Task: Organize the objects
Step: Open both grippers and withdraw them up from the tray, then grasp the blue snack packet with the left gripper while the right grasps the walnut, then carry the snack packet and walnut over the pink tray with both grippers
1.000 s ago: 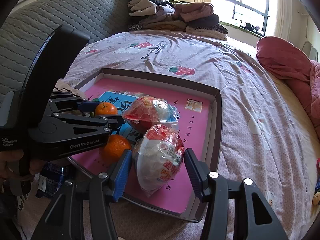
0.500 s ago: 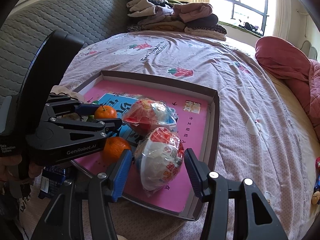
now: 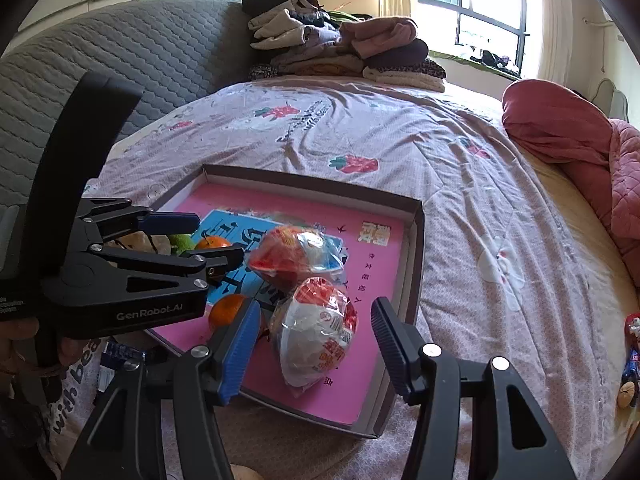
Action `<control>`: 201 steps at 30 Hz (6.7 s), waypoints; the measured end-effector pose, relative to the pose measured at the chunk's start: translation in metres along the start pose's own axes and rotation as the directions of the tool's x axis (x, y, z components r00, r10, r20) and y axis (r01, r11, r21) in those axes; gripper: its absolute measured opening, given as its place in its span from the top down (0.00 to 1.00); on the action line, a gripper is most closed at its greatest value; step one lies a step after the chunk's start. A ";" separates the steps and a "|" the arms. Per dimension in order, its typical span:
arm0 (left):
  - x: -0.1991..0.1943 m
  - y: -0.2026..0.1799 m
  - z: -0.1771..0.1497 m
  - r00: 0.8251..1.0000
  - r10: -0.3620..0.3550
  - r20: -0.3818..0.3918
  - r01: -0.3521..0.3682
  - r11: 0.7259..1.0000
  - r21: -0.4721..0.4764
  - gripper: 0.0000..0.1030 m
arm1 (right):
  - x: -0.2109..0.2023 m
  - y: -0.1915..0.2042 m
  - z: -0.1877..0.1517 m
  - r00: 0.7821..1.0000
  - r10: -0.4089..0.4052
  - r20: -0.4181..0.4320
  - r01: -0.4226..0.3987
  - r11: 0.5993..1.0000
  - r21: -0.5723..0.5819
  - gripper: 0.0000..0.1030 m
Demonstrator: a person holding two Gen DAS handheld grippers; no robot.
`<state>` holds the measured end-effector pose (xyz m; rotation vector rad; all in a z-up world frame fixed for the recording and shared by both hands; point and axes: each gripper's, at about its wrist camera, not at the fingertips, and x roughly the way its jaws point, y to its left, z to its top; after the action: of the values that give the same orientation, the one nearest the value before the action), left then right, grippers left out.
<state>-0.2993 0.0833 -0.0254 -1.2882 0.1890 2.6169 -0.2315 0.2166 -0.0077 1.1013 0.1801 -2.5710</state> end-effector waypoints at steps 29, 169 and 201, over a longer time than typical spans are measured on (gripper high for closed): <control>-0.138 0.016 -0.053 0.978 0.069 0.199 -0.053 0.995 -0.084 0.32 | -0.110 0.025 0.001 0.972 0.042 0.231 -0.049 0.999 0.023 0.34; -0.162 -0.006 -0.110 0.951 -0.054 0.304 0.051 0.999 0.019 0.45 | -0.107 0.055 -0.053 0.968 0.041 0.246 -0.045 0.999 0.008 0.68; -0.160 0.028 -0.025 0.929 0.049 0.366 -0.041 0.999 -0.030 0.45 | -0.109 0.054 0.030 0.928 0.050 0.369 -0.017 0.996 -0.093 0.68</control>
<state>-0.1929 0.0288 0.0867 -0.7827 0.1283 2.8445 -0.1627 0.1864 0.0928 0.5635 0.1765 -2.6540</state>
